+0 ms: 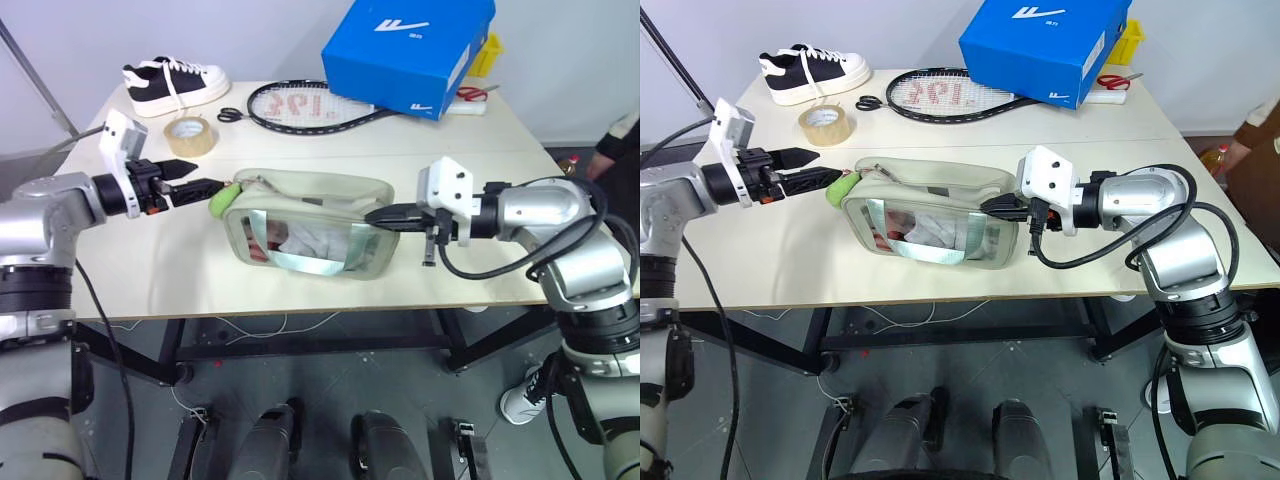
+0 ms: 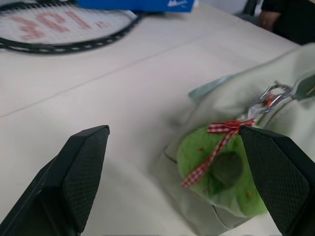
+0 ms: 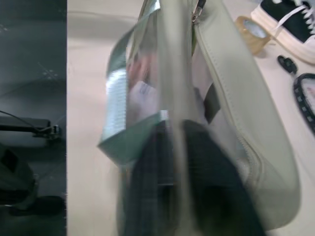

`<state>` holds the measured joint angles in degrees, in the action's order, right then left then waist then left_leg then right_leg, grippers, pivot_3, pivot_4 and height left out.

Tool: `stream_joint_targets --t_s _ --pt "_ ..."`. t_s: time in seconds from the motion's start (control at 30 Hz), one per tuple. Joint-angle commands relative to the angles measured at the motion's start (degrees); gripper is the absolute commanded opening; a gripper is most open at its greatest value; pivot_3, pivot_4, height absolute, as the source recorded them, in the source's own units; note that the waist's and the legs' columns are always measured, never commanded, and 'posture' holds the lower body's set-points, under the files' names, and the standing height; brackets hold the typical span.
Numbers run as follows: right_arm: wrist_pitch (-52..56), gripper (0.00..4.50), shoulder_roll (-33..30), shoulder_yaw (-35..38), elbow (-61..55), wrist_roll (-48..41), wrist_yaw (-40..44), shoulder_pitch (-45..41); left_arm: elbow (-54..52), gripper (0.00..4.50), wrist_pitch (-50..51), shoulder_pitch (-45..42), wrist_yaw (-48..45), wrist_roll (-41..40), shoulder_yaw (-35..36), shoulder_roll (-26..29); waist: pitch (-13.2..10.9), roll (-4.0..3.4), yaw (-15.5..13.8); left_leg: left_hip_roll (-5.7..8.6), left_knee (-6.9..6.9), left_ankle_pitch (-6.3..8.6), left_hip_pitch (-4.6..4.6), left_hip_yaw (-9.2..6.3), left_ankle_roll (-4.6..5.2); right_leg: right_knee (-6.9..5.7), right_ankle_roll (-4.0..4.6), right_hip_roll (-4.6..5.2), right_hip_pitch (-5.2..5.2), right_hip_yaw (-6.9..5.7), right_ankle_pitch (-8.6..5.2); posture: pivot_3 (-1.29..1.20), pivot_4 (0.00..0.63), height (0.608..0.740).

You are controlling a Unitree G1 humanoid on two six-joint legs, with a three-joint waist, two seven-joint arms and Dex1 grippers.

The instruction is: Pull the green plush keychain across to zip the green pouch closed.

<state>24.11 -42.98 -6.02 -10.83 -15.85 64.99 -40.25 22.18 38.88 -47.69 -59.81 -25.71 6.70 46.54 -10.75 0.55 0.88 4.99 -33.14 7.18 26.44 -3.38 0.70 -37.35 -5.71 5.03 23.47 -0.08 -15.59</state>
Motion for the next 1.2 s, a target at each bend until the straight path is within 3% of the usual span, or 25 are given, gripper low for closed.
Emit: stream_joint_targets --t_s 0.03,0.33,0.43,0.67,0.93,1.07,1.2 --pt "-0.8 0.04 0.4 -1.0 -0.7 0.2 0.1 -0.3 1.7 4.5 -5.2 -0.6 -1.2 3.4 -2.5 -0.6 0.0 0.0 0.0 0.01 0.0 0.0 0.0 0.0 0.0 0.0 -0.02 0.0 0.0 0.0 0.01 0.0 0.15 0.74" --pt "-1.3 0.04 -0.2 -1.5 -0.8 0.5 0.6 -0.1 2.8 4.5 -6.7 0.1 -5.1 4.9 -5.1 -2.9 0.0 0.0 0.0 0.0 0.0 0.0 0.01 0.0 0.0 0.0 -0.09 0.0 0.0 0.0 0.05 0.0 0.15 0.74" --pt "-1.4 0.0 -0.1 -1.5 -0.6 0.6 0.4 -0.4 3.4 3.67 -6.5 -0.7 -4.2 4.7 -4.0 -4.1 0.0 0.0 -0.1 0.0 0.0 0.0 0.0 -0.01 0.0 0.0 -0.08 0.0 -0.01 -0.01 0.05 0.0 0.15 0.74" --pt "-2.1 0.0 0.9 -1.5 0.7 1.2 0.0 -1.1 2.5 0.05 -5.4 -1.4 -4.1 4.6 -3.3 -4.5 0.0 0.0 0.0 0.0 -0.01 -0.01 0.01 -0.01 0.01 -0.01 -0.12 0.0 -0.01 -0.01 0.07 0.0 0.15 0.74" --pt "-3.2 0.0 1.9 -1.8 3.0 2.5 -0.3 -2.0 8.4 0.05 -6.7 -12.2 -6.9 4.0 -1.1 -0.1 0.0 0.02 0.0 0.01 -0.05 -0.01 0.02 -0.03 0.0 -0.02 -0.17 -0.03 0.0 -0.06 0.09 0.0 0.15 0.74" --pt "-5.0 0.0 2.5 -2.5 5.1 4.5 -1.2 -2.8 4.4 0.05 -5.7 -17.8 -11.0 3.3 -4.2 -1.8 0.0 0.02 -0.1 0.02 -0.05 0.0 0.02 -0.03 0.0 0.0 -0.17 -0.03 -0.04 -0.07 0.1 0.0 0.15 0.74" --pt "-6.0 0.0 3.3 -2.7 6.3 5.7 -2.4 -3.5 1.0 0.05 -7.9 -16.4 -13.1 5.6 -8.4 -3.7 0.0 0.01 0.0 0.01 -0.06 -0.01 -0.05 -0.02 0.01 -0.02 -0.17 -0.04 -0.12 -0.07 0.1 0.0 0.15 0.74"
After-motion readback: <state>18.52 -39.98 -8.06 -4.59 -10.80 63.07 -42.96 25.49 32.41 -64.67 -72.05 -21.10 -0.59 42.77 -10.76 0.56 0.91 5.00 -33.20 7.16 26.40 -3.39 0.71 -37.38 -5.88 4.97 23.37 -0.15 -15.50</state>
